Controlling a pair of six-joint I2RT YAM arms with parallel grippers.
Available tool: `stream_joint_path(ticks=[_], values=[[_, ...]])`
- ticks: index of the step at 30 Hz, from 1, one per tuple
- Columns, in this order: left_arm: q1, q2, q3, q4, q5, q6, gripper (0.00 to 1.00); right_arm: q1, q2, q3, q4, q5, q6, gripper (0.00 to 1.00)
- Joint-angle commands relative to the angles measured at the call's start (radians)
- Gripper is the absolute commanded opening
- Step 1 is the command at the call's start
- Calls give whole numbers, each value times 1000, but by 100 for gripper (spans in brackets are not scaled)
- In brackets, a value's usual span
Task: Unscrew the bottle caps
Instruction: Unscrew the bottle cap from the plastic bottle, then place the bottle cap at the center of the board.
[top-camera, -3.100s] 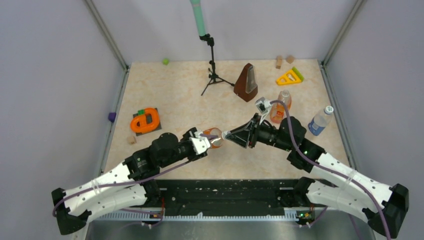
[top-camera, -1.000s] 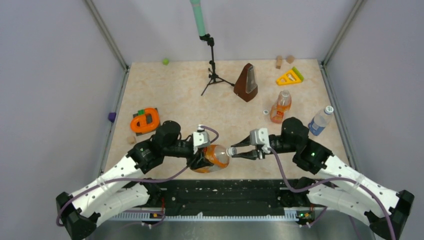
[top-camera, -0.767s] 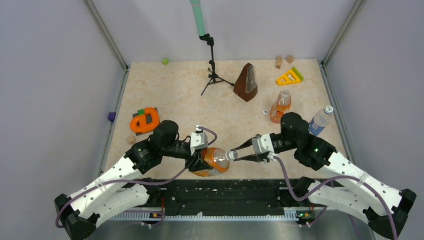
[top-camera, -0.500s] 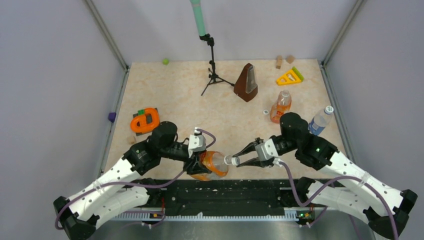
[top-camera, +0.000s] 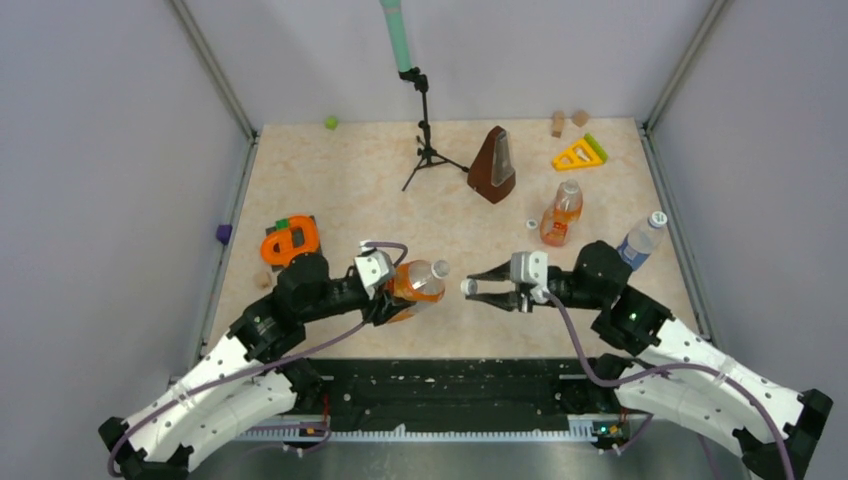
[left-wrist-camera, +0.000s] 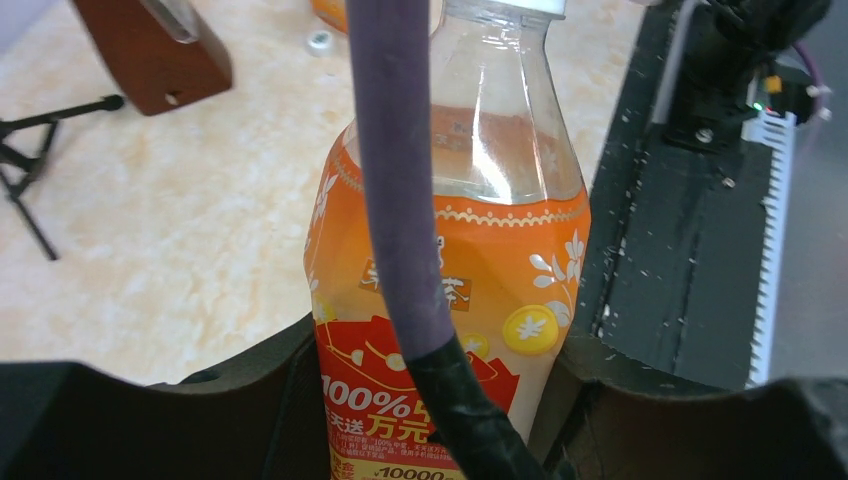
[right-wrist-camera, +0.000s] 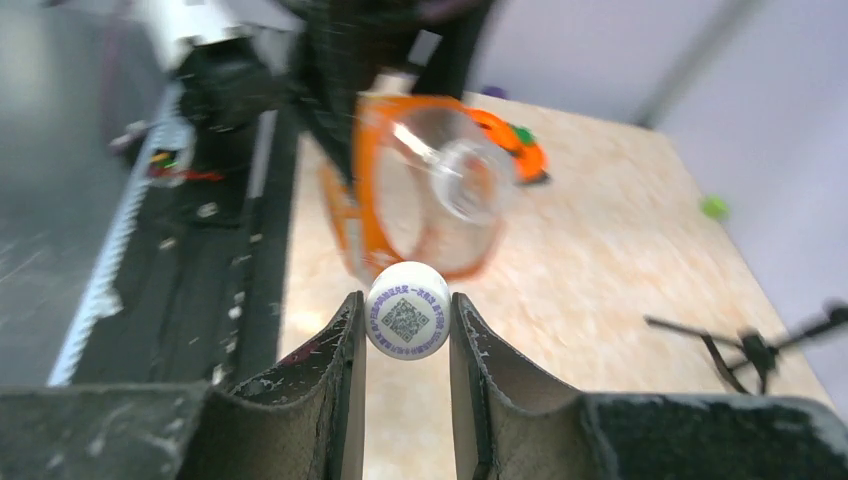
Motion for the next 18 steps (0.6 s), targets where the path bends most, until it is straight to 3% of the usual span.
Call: stream_joint_path(ticks=[1,6,8,13,18], values=[[3,-120,-63,151,-241,-36,0,9,39,-11,219,423,219,0],[4,-265,-158,257,-339,-50,0,7,239,75,170,843,364,0],[4,-292,-183,288,-360,-47,0,-15,346,130,119,943,430,0],[4,-264,-132,262,-351,-44,0,-166,641,305,-35,951,564,0],[4,-209,-104,235,-337,-49,0,-206,857,375,-38,966,613,0]])
